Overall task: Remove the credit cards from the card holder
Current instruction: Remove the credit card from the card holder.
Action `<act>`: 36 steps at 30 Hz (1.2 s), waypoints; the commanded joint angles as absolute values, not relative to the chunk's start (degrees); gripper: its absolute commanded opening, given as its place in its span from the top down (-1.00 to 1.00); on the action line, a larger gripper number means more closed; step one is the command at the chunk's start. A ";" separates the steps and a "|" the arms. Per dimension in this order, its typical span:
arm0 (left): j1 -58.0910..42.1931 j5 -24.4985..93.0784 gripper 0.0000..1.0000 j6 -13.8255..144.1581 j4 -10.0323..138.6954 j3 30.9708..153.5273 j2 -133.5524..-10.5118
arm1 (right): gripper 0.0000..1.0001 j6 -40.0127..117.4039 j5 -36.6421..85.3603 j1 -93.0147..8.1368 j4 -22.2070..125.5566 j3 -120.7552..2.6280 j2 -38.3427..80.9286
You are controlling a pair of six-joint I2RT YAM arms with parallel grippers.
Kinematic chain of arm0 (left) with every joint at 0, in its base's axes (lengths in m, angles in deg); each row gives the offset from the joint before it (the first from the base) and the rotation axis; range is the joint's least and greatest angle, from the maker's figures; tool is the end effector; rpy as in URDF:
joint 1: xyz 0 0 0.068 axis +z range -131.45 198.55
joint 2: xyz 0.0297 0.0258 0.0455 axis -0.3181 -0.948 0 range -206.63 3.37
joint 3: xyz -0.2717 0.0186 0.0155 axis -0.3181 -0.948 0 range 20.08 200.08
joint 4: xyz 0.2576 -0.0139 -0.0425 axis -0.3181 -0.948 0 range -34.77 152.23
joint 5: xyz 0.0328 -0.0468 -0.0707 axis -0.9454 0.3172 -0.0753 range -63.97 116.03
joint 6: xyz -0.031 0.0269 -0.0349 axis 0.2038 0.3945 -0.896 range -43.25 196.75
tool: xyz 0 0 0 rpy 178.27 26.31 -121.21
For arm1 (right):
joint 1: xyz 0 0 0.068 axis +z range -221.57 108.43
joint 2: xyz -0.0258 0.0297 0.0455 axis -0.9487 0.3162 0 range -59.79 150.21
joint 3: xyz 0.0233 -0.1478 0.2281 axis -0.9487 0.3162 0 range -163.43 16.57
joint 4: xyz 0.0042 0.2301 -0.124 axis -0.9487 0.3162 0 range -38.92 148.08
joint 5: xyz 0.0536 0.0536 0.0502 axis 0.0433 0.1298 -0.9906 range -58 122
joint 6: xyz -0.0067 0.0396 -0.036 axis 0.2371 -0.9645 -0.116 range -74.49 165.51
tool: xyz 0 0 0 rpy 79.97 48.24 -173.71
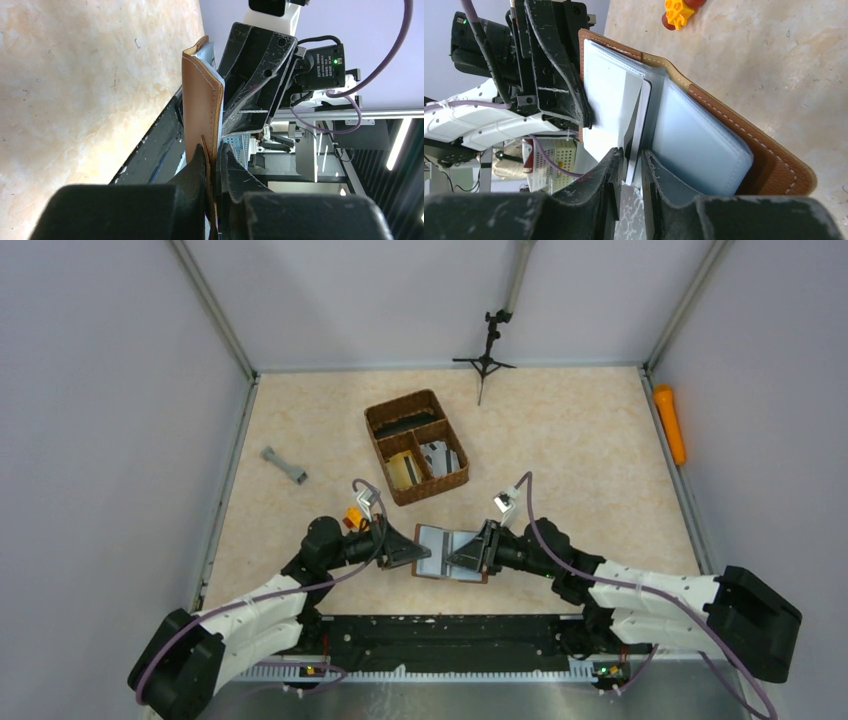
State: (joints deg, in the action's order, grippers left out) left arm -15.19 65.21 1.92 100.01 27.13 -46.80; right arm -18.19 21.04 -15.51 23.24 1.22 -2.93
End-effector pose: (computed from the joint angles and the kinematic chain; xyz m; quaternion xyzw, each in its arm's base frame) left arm 0.1304 -0.1141 0.1831 -0.0330 0.7314 -0.6598 0.1691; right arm 0.1088 0.1736 0.1913 -0.0067 0.7848 0.5697 0.2438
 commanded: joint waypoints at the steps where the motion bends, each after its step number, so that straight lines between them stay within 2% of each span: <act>1: -16.08 67.14 1.00 2.20 106.99 27.83 -47.31 | 0.54 -18.26 17.97 -15.76 18.28 -0.01 -1.45; 6: -16.16 67.05 1.00 2.39 106.93 27.76 -47.51 | 0.58 -18.77 17.76 -15.76 16.47 0.47 -2.00; 9: -16.16 67.06 0.93 2.48 106.92 27.73 -47.63 | 0.81 -18.68 17.85 -15.75 15.40 0.87 -2.44; 10: -16.09 67.14 0.88 2.48 106.88 27.75 -47.71 | 0.96 -18.68 17.97 -15.74 15.34 1.00 -2.68; 11: -16.16 67.18 0.80 2.48 106.88 27.73 -47.77 | 1.00 -18.76 18.14 -15.80 15.66 1.01 -3.00; 14: -16.08 67.00 0.68 2.48 106.81 27.73 -47.61 | 1.00 -18.86 18.31 -16.47 18.07 1.01 -4.22; 26: -15.95 62.21 0.71 2.04 106.67 25.96 -42.47 | 1.00 -19.42 18.89 -19.46 25.46 3.10 -10.00; 29: -15.95 61.74 0.75 2.21 105.90 25.99 -41.85 | 1.00 -19.48 18.60 -19.80 25.68 3.28 -10.36; 36: -15.90 61.25 0.98 2.13 105.88 25.72 -41.84 | 1.00 -19.53 18.40 -20.16 25.62 3.72 -11.05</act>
